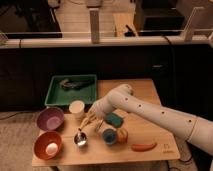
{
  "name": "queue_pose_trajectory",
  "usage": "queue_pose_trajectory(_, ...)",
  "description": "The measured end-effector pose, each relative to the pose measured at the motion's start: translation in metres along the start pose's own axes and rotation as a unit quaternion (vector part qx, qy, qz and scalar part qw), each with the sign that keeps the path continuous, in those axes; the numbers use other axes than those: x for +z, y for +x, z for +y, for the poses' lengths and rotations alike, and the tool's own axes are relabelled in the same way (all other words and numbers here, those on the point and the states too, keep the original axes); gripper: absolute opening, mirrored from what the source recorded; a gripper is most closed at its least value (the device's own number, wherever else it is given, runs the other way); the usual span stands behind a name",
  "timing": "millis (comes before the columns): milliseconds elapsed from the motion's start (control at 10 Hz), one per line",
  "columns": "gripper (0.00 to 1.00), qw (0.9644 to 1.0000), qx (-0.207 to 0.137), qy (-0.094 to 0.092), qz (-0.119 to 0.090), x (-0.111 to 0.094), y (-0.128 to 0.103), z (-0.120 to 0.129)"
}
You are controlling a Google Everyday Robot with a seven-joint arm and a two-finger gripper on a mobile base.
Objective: Place banana in plastic cup
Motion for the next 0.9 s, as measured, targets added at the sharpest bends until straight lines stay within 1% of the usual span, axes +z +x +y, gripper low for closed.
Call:
queue_pose_trajectory(100,0.01,1.0,0.003,0.002,-0.001,0.001,0.001,-0.001)
queue_pose_trajectory(200,0.01,1.0,0.003,-0.002,0.001,0.002,0.002,0.0)
queue_pose_trajectory(400,0.01,0.9998,0.006,-0.016,0.006,-0.004,0.01,0.014)
queue_pose_trajectory(500,0.01,0.9997,0.006,-0.022,0.007,-0.011,0.017,0.024)
queue_pose_trajectory(600,0.01,0.9996,0.005,-0.027,0.009,-0.022,0.024,0.039)
queue_pose_trajectory(900,0.01,0.9996,0.002,-0.027,0.008,-0.048,0.035,0.072)
